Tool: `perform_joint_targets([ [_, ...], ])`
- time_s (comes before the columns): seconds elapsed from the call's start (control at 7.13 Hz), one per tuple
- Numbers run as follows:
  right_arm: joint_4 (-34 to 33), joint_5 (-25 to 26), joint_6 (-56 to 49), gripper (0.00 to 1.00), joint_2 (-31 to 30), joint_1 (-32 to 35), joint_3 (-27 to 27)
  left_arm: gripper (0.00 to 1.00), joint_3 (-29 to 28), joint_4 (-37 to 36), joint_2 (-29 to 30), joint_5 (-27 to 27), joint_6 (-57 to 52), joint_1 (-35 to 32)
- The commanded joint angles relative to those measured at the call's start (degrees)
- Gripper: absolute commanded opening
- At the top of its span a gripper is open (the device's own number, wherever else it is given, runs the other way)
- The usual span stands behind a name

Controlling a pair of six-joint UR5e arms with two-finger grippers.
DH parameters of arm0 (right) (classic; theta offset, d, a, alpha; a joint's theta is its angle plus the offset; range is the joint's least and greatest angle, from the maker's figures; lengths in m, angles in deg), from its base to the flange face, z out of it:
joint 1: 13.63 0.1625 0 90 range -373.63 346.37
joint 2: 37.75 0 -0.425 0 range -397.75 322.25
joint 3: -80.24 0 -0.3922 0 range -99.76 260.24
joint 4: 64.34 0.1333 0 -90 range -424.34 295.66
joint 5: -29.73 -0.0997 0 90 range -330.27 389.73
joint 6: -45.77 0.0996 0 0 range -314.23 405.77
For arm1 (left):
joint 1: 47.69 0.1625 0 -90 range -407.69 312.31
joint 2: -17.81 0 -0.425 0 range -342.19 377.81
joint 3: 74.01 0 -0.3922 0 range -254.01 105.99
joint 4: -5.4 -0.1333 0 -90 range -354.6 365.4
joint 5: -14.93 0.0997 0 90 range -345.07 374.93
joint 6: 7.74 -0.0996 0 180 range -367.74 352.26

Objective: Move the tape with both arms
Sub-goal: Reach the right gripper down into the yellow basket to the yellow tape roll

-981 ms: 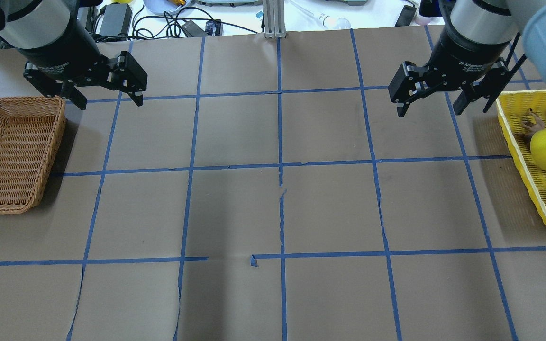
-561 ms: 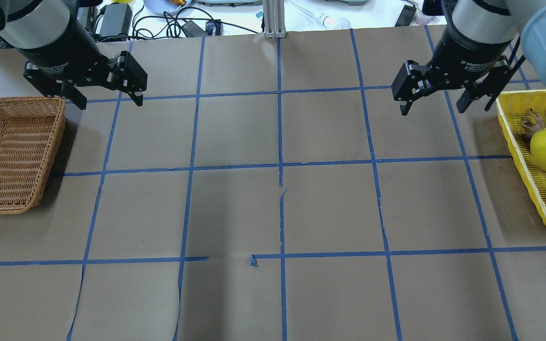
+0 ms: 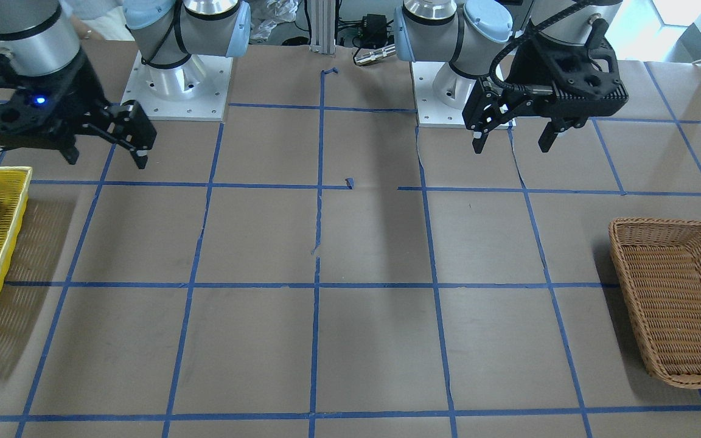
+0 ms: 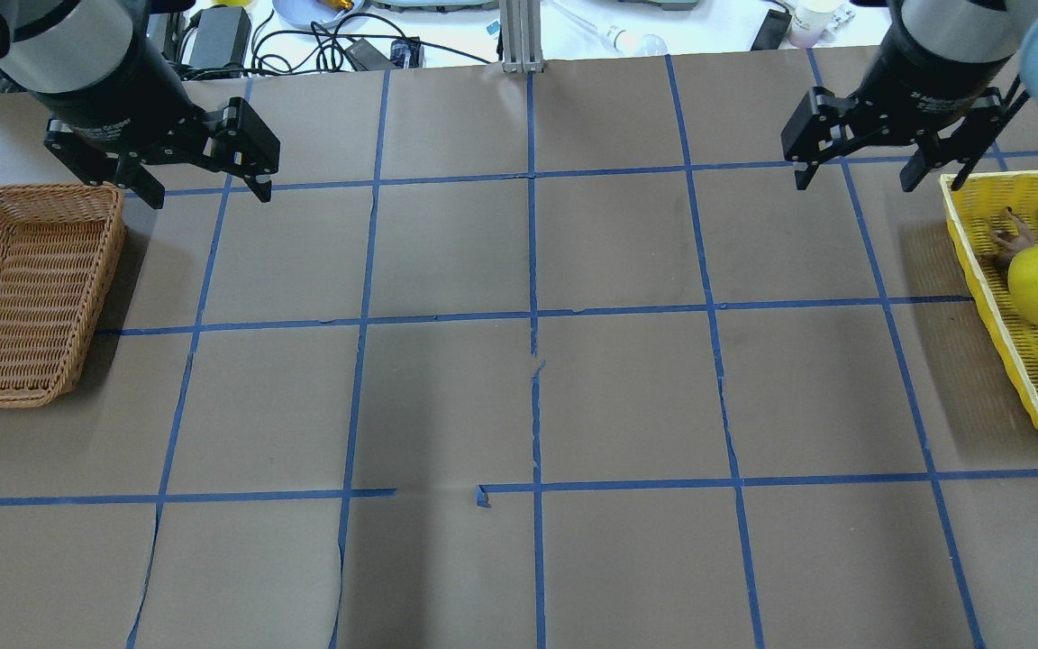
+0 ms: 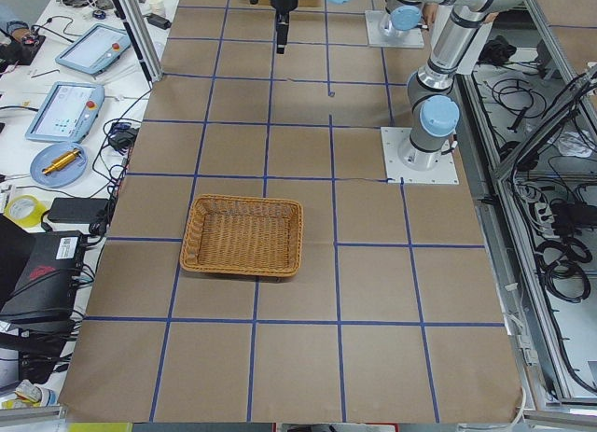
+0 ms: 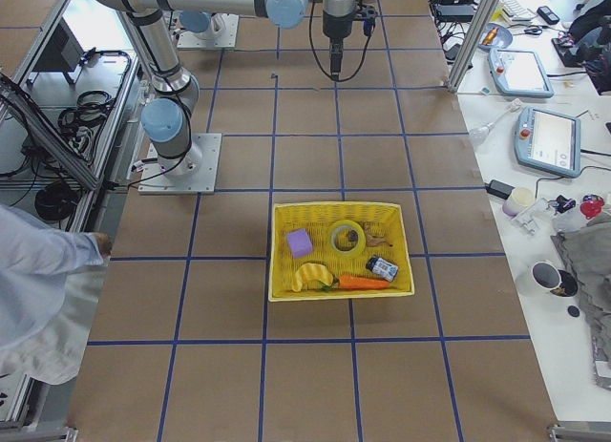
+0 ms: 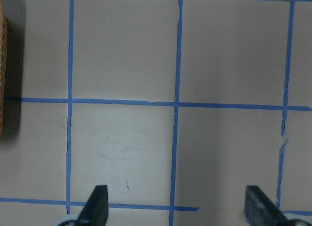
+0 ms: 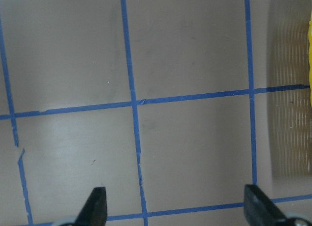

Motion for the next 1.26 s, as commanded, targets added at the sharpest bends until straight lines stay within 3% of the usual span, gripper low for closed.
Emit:
perform_joint_targets([
  [0.0, -10.0, -0.6, -4.7, 1.00, 4.9, -15.1, 0.3, 1.00, 0.0, 0.0, 0.0, 0.0, 0.1, 0.0],
  [0.28, -15.3, 0.1, -15.6, 1.00, 11.4, -22.2, 0.3, 1.00, 0.0, 0.0, 0.0, 0.1, 0.0, 0.0],
  [0.56, -19.9, -0.8, -16.1, 1.00, 17.8, -27.5, 0.4, 1.00, 0.0, 0.0, 0.0, 0.0, 0.0, 0.0],
  [1.12, -22.5, -0.5, -15.5, 1.00, 24.2, -28.8, 0.5, 1.00, 0.0, 0.0, 0.0, 0.0, 0.0, 0.0],
])
